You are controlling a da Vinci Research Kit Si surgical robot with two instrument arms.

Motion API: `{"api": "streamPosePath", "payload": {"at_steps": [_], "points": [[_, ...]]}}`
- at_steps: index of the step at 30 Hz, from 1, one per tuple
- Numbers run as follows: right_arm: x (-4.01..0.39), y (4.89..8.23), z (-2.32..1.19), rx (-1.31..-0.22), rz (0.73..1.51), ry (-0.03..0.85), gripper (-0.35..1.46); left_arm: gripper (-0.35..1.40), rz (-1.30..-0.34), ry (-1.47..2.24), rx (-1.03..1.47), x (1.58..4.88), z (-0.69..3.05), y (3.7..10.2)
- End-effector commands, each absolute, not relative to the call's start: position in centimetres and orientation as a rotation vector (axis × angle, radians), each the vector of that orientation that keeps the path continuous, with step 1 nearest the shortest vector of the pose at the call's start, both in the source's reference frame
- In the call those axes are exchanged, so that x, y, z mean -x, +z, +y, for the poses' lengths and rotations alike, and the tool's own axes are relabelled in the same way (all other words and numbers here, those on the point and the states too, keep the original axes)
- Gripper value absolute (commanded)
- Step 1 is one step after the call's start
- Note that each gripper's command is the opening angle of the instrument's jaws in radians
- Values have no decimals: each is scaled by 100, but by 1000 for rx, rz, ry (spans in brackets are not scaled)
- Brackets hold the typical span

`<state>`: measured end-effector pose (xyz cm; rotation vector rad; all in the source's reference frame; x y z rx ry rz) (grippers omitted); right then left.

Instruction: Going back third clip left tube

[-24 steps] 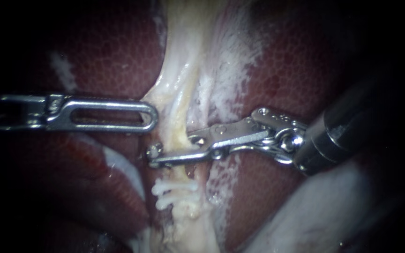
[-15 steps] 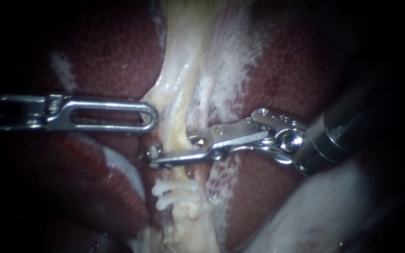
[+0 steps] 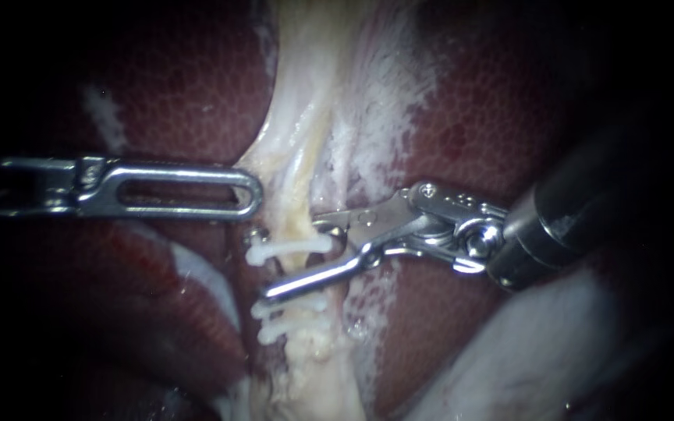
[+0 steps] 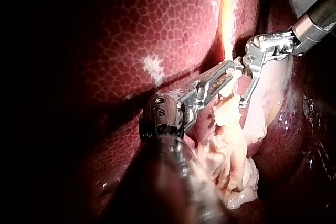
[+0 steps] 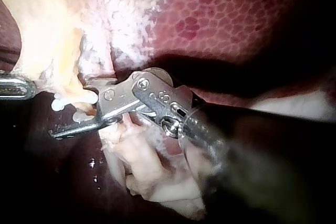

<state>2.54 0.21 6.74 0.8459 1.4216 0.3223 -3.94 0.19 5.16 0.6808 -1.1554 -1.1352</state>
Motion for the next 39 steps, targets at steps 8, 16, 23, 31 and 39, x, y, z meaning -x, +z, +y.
{"api": "streamPosePath", "payload": {"at_steps": [8, 16, 23, 31, 39], "points": [[-247, 680, 25, -692, 1438, 283, 60, -35, -1155, -1136, -680, 394, 18, 514], [-221, 680, 24, -697, 1443, 260, 59, -35, -1155, -1135, -681, 393, 18, 514], [-178, 676, 20, -680, 1437, 271, 59, -35, -1155, -1135, -681, 392, 19, 515], [-120, 660, 25, -642, 1419, 316, 60, -35, -1155, -1136, -679, 392, 20, 518], [-90, 633, 40, -633, 1411, 314, 60, -35, -1155, -1138, -676, 391, 22, 522]]}}
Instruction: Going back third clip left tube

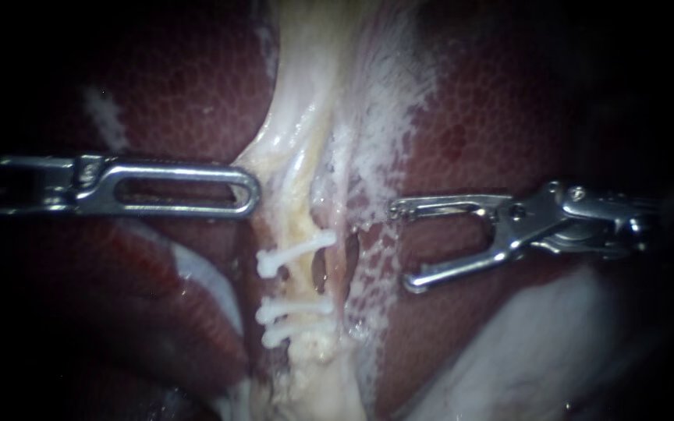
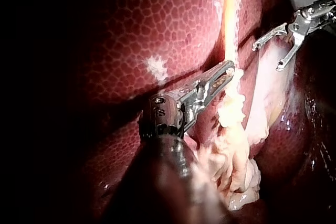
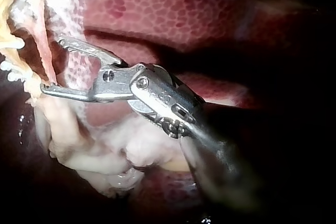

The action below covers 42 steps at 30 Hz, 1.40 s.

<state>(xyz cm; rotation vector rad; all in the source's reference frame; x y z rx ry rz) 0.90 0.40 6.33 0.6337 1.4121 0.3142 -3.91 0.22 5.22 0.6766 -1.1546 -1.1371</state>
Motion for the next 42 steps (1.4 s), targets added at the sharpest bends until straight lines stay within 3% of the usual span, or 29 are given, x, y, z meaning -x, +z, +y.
{"api": "streamPosePath", "payload": {"at_steps": [1, 9, 21, 42], "points": [[-89, 629, 41, -636, 1411, 315, 60, -35, -1155, -1138, -676, 390, 22, 523], [-85, 612, 44, -630, 1411, 299, 60, -35, -1155, -1138, -675, 390, 22, 525], [-83, 612, 44, -630, 1410, 298, 60, -35, -1155, -1137, -672, 393, 21, 531], [-85, 610, 42, -630, 1411, 298, 60, -35, -1137, -1132, -652, 424, 18, 573]]}}
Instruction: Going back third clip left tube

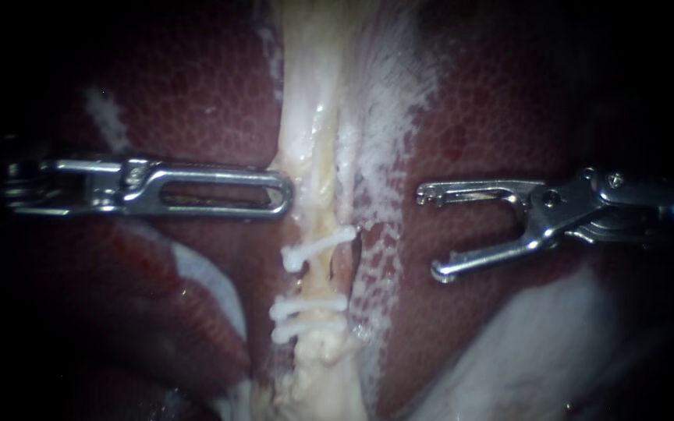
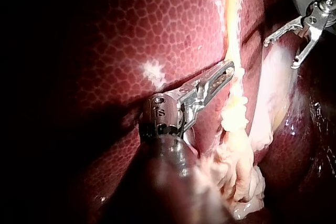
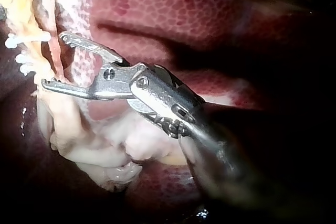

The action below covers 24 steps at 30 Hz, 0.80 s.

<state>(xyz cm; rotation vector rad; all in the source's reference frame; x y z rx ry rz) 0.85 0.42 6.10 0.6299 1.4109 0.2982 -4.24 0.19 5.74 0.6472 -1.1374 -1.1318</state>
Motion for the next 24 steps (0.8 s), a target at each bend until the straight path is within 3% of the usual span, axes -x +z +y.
{"api": "streamPosePath", "payload": {"at_steps": [1, 24], "points": [[-85, 610, 42, -630, 1411, 299, 60, -35, -1134, -1131, -651, 426, 18, 574], [-84, 608, 42, -630, 1411, 299, 60, -35, -1135, -1128, -655, 428, 16, 572]]}}
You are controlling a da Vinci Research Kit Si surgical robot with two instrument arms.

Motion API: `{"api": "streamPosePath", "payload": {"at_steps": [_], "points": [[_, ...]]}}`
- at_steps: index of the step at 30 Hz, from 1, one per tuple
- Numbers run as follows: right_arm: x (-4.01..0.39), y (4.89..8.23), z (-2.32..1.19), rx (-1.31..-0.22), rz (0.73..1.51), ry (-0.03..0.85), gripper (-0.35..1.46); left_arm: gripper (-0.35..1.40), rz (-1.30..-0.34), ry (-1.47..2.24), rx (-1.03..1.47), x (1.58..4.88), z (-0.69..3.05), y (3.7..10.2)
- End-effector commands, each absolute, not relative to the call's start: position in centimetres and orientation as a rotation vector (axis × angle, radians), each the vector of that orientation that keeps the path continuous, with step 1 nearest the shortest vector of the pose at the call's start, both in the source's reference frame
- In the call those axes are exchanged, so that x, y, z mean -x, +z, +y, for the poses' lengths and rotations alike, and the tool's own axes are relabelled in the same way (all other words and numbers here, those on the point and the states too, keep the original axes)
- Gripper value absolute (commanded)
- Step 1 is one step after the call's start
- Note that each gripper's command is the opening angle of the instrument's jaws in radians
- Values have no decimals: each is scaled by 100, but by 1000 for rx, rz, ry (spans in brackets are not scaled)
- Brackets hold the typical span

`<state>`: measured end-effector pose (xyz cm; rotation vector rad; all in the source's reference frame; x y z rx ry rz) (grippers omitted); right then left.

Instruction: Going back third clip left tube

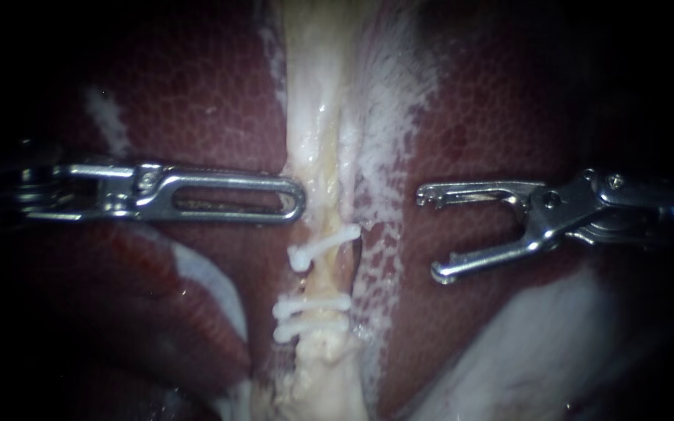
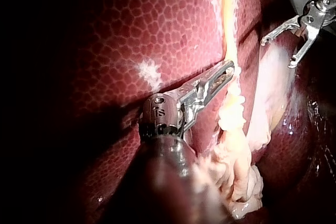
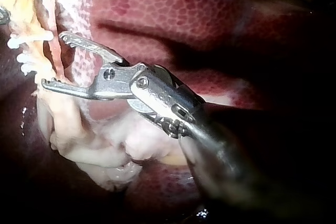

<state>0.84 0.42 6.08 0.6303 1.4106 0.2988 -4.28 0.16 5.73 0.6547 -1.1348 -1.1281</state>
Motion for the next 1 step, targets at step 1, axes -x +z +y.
{"api": "streamPosePath", "payload": {"at_steps": [1], "points": [[-84, 608, 42, -630, 1411, 299, 60, -35, -1135, -1128, -655, 428, 16, 572]]}}
